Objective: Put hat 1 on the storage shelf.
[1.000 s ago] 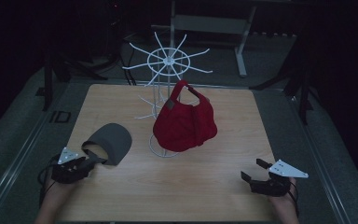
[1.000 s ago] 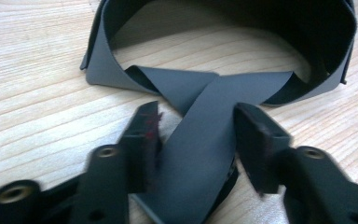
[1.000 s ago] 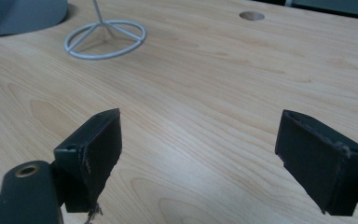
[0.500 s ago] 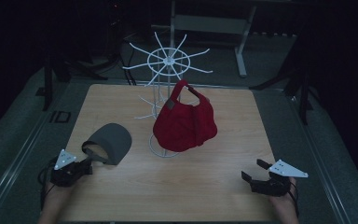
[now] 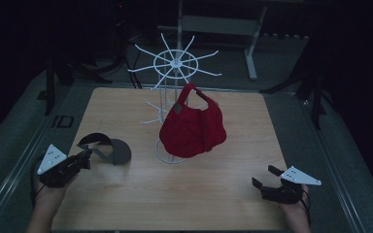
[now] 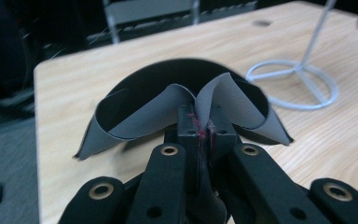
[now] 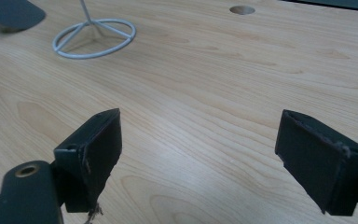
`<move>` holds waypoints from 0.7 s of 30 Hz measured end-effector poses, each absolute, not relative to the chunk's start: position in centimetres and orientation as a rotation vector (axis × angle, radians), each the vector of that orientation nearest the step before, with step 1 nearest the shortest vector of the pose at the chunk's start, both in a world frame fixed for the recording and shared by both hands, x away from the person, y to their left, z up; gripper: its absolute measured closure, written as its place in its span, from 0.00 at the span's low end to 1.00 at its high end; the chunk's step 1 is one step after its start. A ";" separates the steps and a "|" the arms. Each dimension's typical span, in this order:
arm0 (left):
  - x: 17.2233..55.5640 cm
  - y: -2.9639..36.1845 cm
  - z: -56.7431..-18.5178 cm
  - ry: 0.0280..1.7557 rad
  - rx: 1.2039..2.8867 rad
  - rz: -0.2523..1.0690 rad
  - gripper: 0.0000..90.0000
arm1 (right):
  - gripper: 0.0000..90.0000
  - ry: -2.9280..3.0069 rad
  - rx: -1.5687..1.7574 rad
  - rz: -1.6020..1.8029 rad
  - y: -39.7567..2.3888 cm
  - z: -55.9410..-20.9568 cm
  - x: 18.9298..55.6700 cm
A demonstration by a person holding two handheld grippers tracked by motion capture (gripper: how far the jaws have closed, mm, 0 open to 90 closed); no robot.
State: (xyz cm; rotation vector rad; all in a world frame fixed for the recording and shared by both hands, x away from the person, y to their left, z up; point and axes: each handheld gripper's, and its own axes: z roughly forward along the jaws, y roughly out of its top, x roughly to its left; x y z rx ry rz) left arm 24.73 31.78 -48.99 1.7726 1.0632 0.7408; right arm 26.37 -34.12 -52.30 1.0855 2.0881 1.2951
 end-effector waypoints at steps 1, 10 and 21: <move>24.7 31.6 -48.6 1.049 1.767 0.748 0.97 | 0.16 2.088 1.086 1.295 -34.1 -52.3 26.4; 24.4 31.0 -44.8 0.935 1.684 0.765 0.97 | 0.16 2.055 1.088 1.263 -34.3 -52.6 26.3; 22.8 30.3 -41.1 0.815 1.658 0.773 0.97 | 0.16 2.038 1.128 1.251 -34.5 -53.3 26.3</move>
